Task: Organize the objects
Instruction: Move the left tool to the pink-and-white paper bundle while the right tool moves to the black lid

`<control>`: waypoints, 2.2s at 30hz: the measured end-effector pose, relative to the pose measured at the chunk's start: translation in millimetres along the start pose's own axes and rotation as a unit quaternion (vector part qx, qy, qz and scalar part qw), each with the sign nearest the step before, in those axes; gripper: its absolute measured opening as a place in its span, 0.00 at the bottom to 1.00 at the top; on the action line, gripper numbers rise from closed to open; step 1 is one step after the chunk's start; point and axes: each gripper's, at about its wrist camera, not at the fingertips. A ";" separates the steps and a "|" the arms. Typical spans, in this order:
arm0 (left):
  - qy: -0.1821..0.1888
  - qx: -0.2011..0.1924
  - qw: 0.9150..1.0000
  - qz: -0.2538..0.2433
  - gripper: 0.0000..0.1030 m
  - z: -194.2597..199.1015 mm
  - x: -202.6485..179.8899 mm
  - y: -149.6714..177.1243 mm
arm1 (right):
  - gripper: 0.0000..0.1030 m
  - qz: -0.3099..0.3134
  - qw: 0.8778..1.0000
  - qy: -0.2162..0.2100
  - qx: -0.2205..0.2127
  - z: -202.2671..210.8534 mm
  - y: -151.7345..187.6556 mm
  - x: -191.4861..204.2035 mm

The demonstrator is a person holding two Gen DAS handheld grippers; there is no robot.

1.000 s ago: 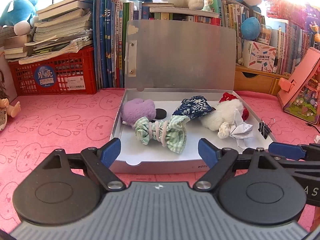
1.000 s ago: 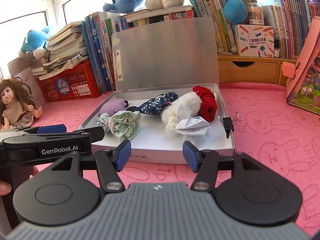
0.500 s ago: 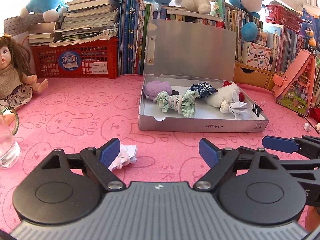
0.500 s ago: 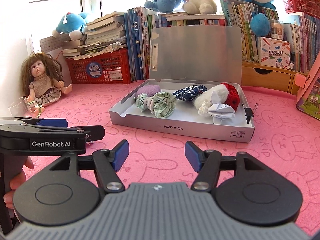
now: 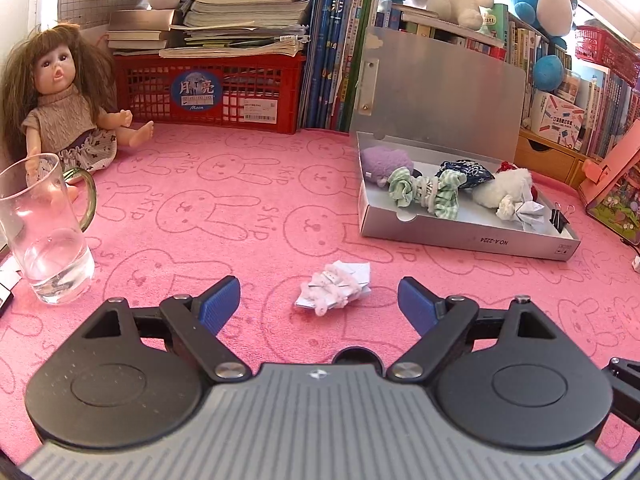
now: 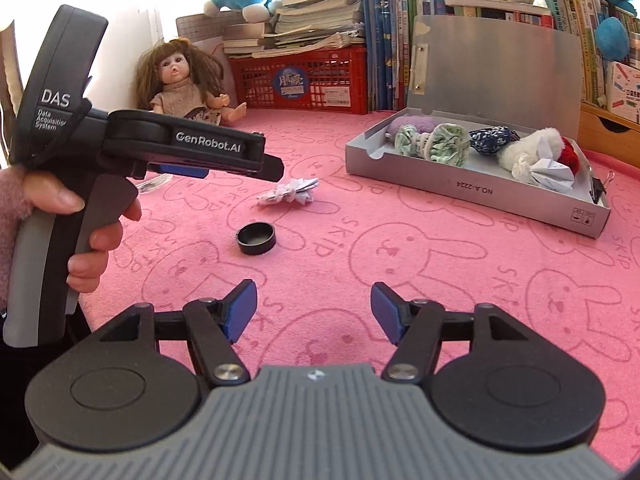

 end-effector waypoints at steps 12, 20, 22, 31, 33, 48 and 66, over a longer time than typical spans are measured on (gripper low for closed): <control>0.006 0.008 1.000 0.010 0.85 -26.0 17.2 -27.7 | 0.73 0.034 0.999 -0.017 0.003 -48.3 -29.2 50.4; 0.003 0.010 1.000 0.014 0.85 -29.4 26.8 -21.9 | 0.36 0.034 0.999 -0.001 0.017 -64.5 -33.0 59.1; 0.003 0.015 1.000 0.016 0.85 -32.9 28.3 -18.7 | 0.36 0.023 1.000 0.011 0.015 -60.7 -30.8 49.6; 0.008 0.022 1.000 0.009 0.85 -40.8 19.7 -5.4 | 0.35 -0.055 0.993 0.101 0.007 -39.9 -19.8 -18.0; 0.009 0.024 1.000 0.004 0.86 -42.6 16.5 -2.5 | 0.35 -0.072 0.991 0.115 0.003 -33.8 -17.1 -30.9; -0.027 0.031 0.998 -0.044 0.86 -62.5 -9.8 15.9 | 0.39 -0.143 0.979 0.146 -0.021 -19.6 7.8 -63.3; -0.030 0.003 0.999 -0.031 0.86 -47.9 -11.0 19.2 | 0.60 -0.125 0.980 0.150 -0.041 -17.2 9.9 -54.9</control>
Point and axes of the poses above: each gripper's, at about its wrist camera, not at the fingertips, and z roughly against the way its jaws point, x to its left, y to its underside, and after that the axes turned 12 degrees about y, right-handed
